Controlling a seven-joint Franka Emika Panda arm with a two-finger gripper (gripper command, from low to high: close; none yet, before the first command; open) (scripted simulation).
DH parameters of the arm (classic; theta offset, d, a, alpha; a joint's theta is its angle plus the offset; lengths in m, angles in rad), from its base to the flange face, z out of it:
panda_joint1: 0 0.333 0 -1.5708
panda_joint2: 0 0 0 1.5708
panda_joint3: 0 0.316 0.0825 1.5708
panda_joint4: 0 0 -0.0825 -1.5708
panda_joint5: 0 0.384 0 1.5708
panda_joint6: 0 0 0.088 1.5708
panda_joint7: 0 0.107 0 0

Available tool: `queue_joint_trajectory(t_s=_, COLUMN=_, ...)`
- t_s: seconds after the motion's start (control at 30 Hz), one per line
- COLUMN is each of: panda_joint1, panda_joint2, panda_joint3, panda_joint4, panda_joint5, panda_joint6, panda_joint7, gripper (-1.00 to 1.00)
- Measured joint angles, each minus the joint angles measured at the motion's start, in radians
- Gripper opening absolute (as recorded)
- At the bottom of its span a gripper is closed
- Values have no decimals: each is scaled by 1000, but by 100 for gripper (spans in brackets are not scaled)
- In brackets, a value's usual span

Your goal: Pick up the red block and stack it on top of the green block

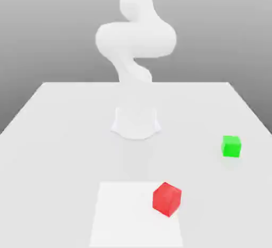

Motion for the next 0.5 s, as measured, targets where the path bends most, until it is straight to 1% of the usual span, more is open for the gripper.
queue_joint_trajectory(t_s=0.13, panda_joint1=9, panda_joint2=158, panda_joint3=23, panda_joint4=-80, panda_joint5=73, panda_joint6=84, panda_joint7=108, gripper=0)
queue_joint_trajectory(t_s=0.27, panda_joint1=12, panda_joint2=305, panda_joint3=65, panda_joint4=-155, panda_joint5=119, panda_joint6=164, panda_joint7=226, gripper=0)
queue_joint_trajectory(t_s=0.37, panda_joint1=11, panda_joint2=414, panda_joint3=103, panda_joint4=-212, panda_joint5=132, panda_joint6=225, panda_joint7=331, gripper=0)
queue_joint_trajectory(t_s=0.5, panda_joint1=7, panda_joint2=558, panda_joint3=150, panda_joint4=-289, panda_joint5=103, panda_joint6=310, panda_joint7=502, gripper=0)
